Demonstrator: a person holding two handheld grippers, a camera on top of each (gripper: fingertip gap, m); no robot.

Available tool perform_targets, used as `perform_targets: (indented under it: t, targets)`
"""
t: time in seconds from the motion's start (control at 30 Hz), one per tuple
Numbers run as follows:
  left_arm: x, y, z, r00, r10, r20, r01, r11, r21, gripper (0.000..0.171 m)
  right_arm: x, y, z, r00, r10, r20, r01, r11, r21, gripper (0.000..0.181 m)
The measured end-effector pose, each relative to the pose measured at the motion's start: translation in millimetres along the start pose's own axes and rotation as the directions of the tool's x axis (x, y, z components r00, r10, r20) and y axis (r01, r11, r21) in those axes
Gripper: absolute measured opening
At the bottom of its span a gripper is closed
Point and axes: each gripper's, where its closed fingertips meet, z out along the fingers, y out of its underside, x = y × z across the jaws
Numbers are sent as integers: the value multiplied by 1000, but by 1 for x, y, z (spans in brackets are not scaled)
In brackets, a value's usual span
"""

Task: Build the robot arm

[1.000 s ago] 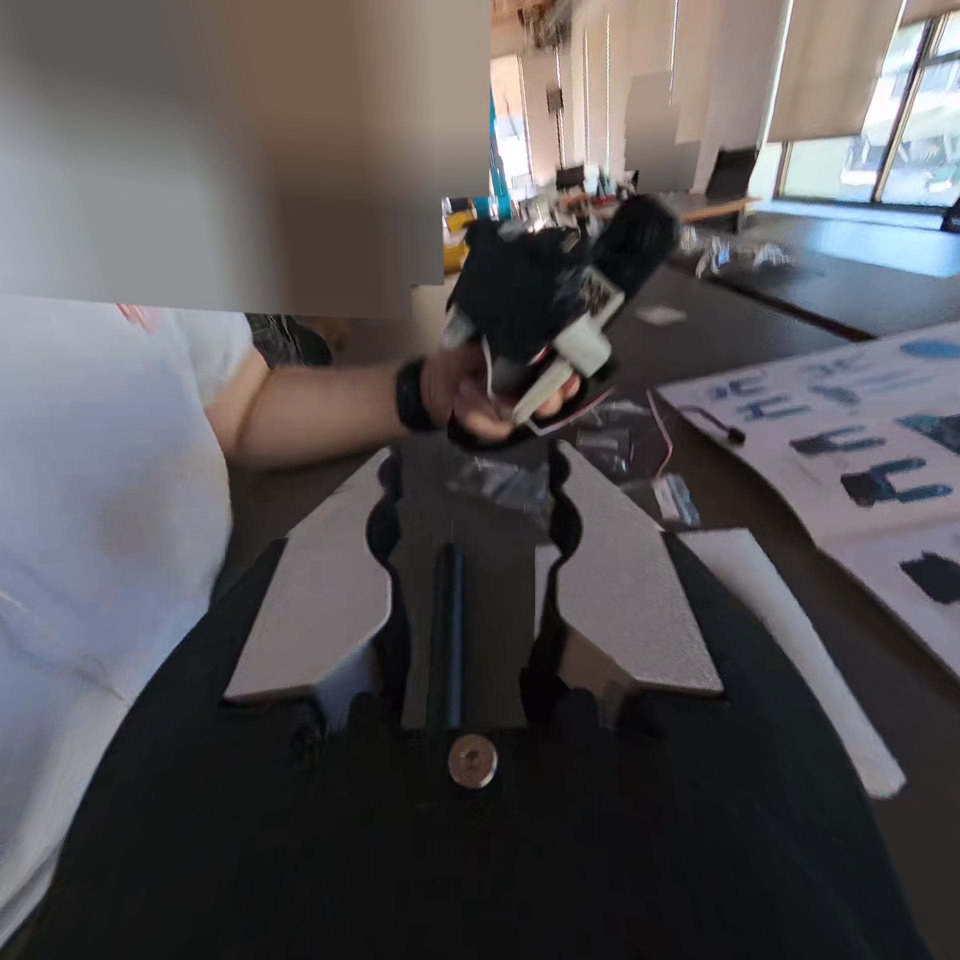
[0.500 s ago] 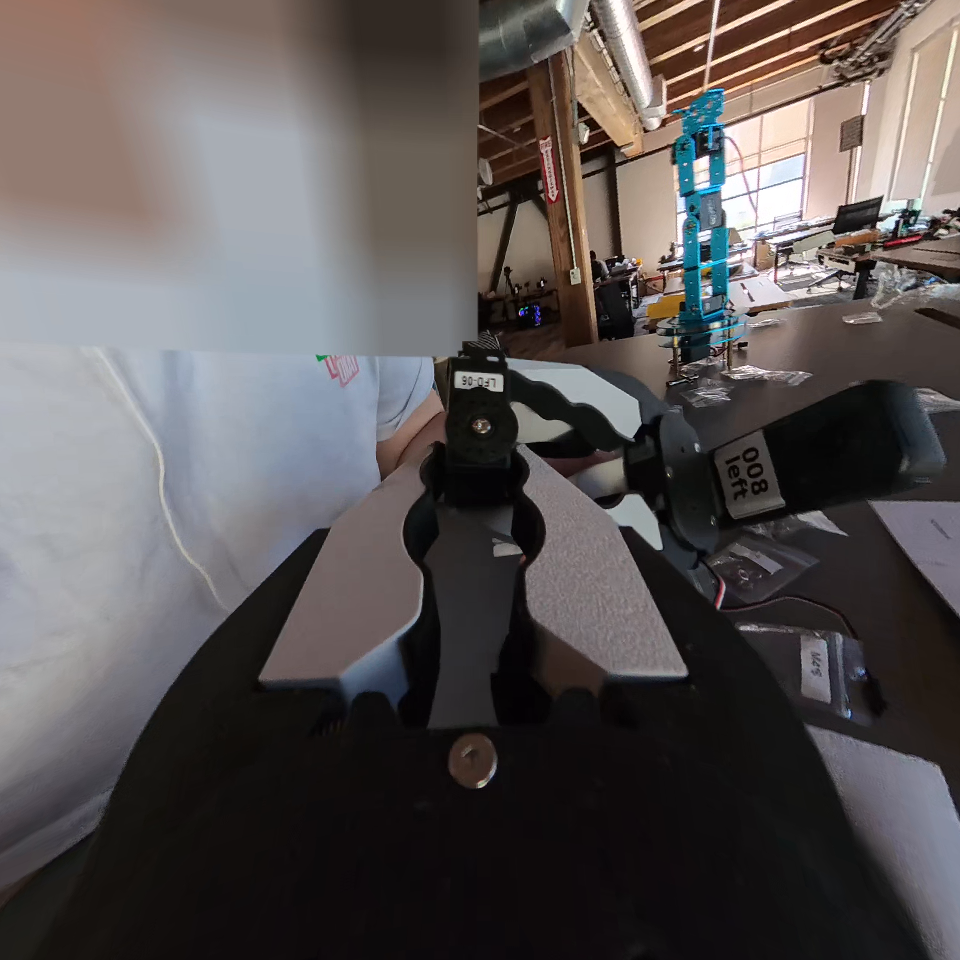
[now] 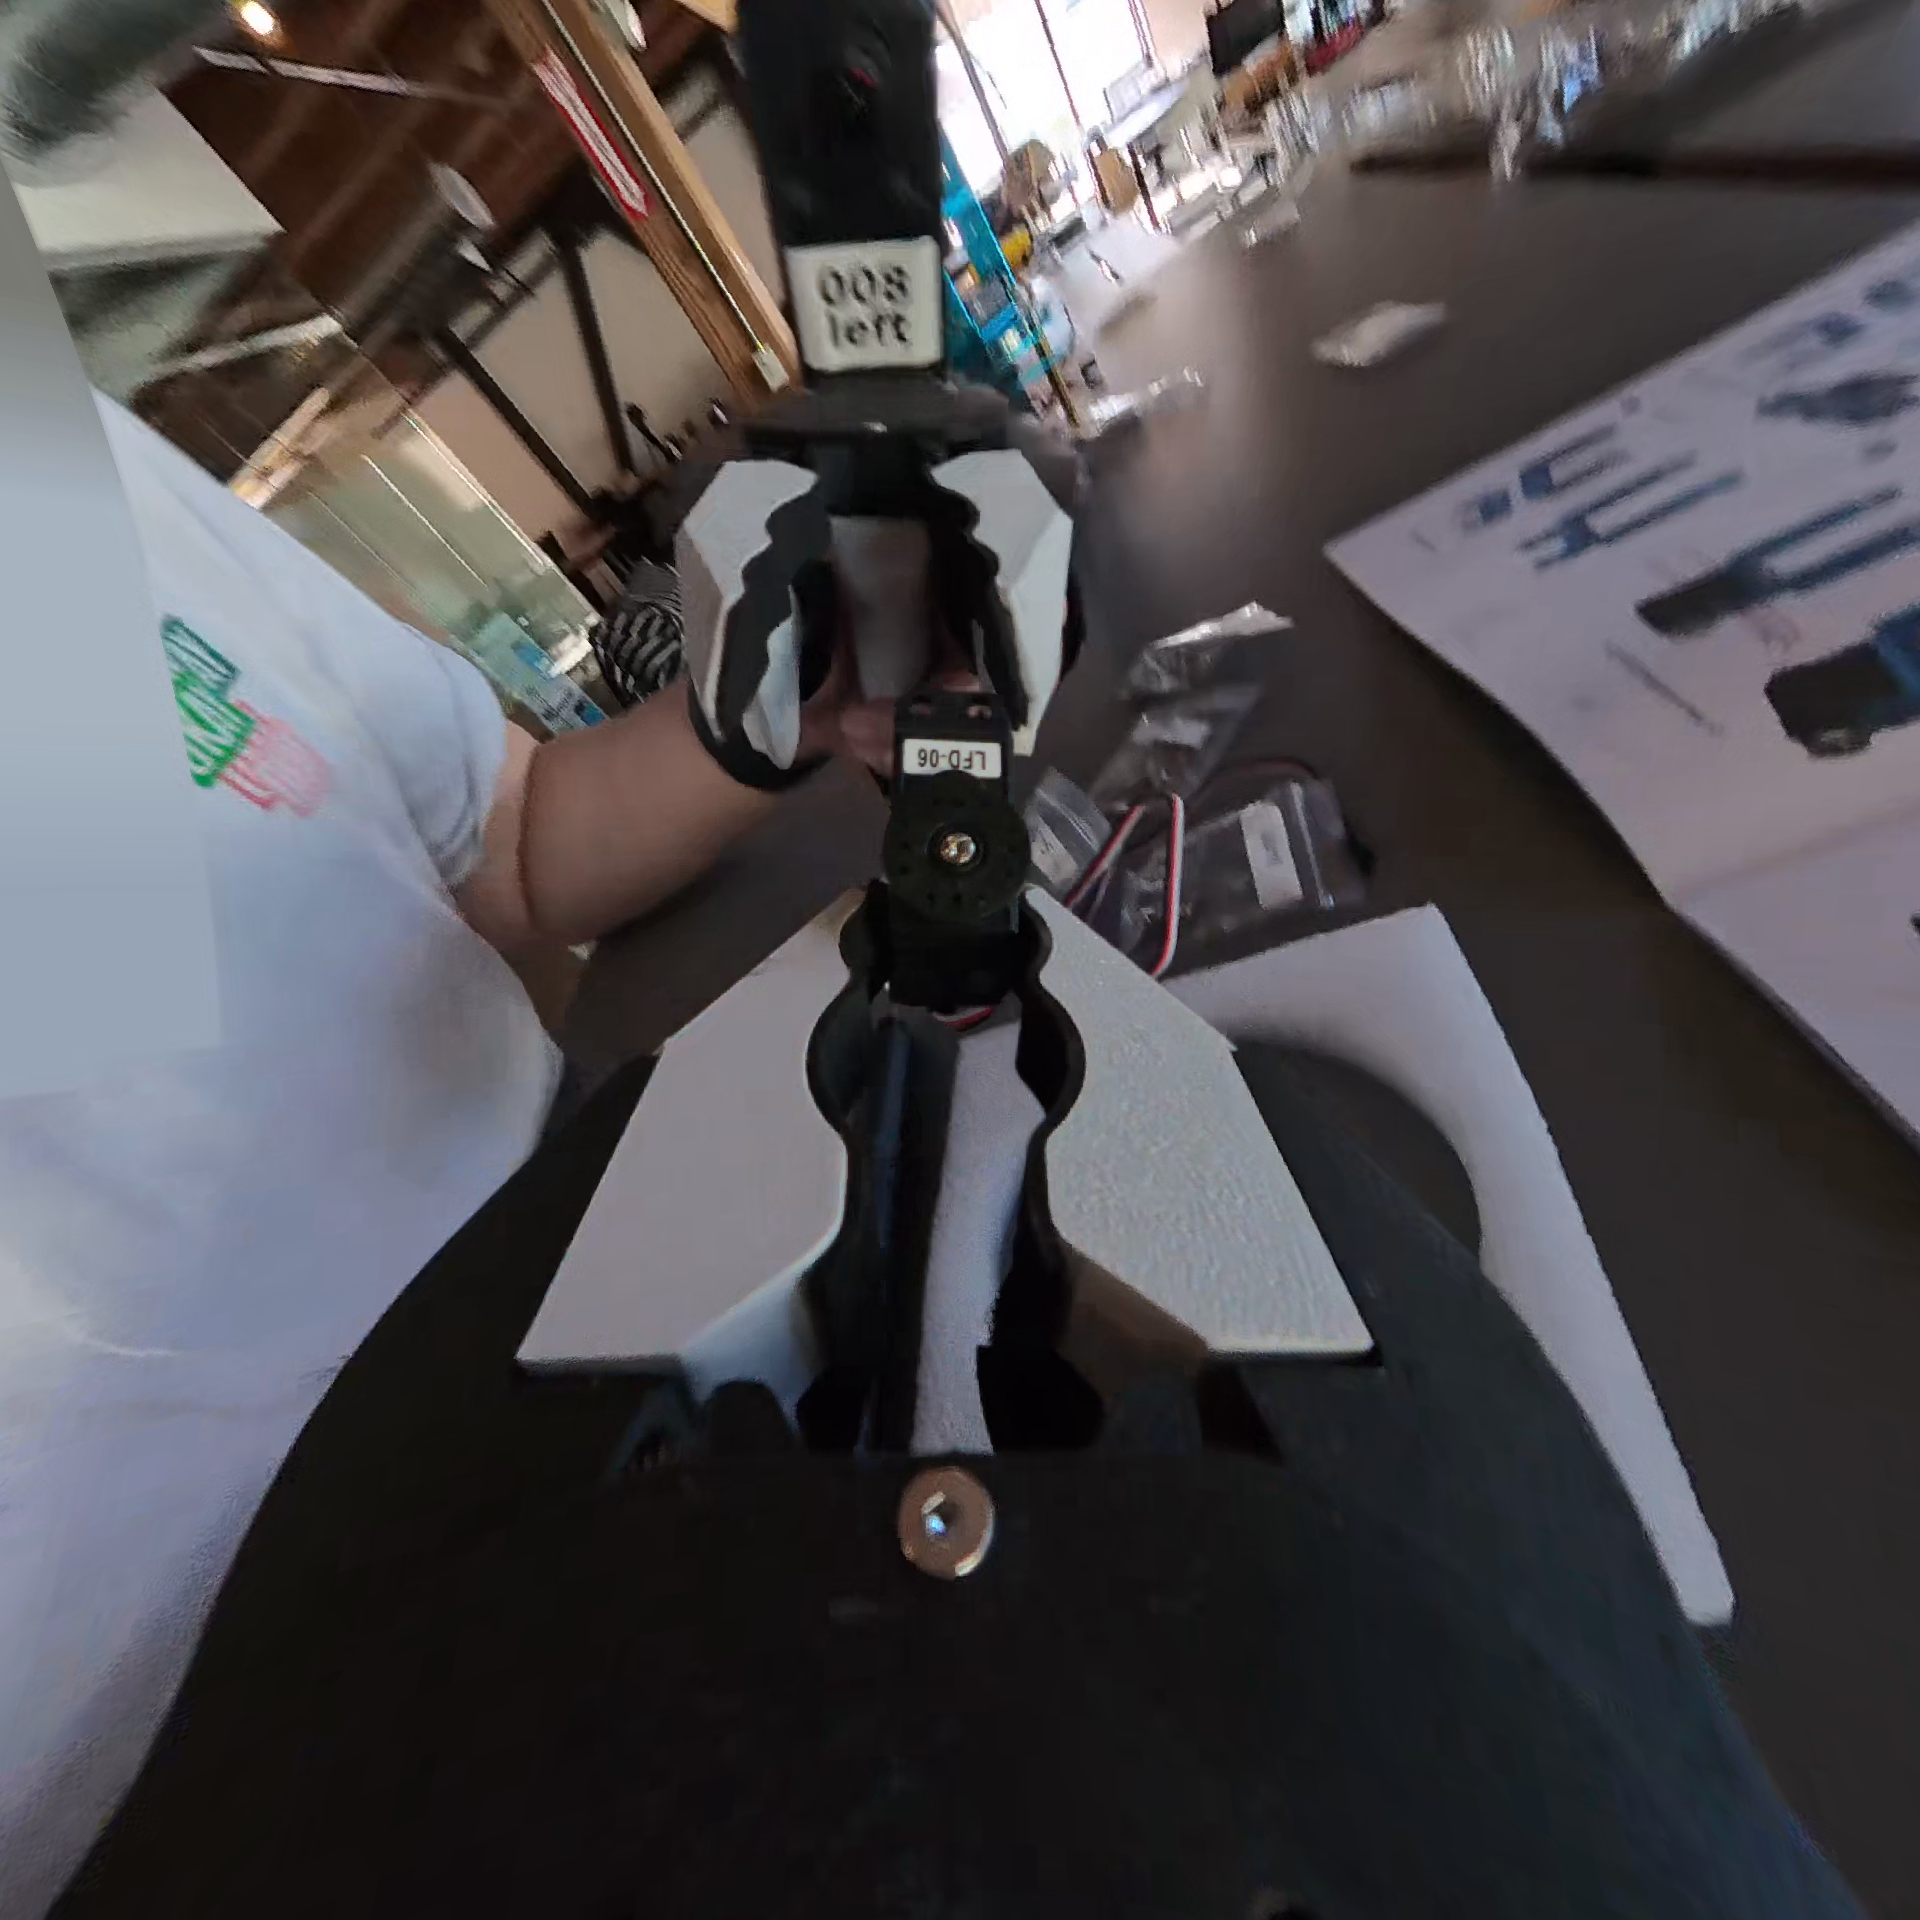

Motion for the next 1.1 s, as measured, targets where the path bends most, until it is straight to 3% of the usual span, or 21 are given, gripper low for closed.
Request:
perform_targets:
  t: [0.07,0.17,0.33,0.67,0.9,1.03,1.1]
  targets:
    - [-9,16,4,997,48,54,-43,995,-88,44,3,7,4,1000,10,-13,-10,999,-40,22]
    - [-14,27,6,997,59,59,-51,990,-133,20,2,13,5,1000,-2,-10,2,997,-82,22]
    - [-16,32,7,997,56,54,-47,988,-150,19,5,18,5,1000,-1,-17,-1,995,-102,22]
    - [-21,19,5,999,-39,31,40,999,-24,19,8,-4,-10,997,74,37,-75,997,33,20]
    - [-18,17,5,997,-70,-12,70,997,16,19,6,-5,-11,984,145,108,-151,987,49,20]
    - [-20,19,6,997,-83,-7,83,997,6,40,16,-3,-10,982,173,74,-178,983,53,20]
    - [-23,17,4,996,-85,7,85,996,19,41,17,-3,-10,981,178,77,-183,981,59,20]
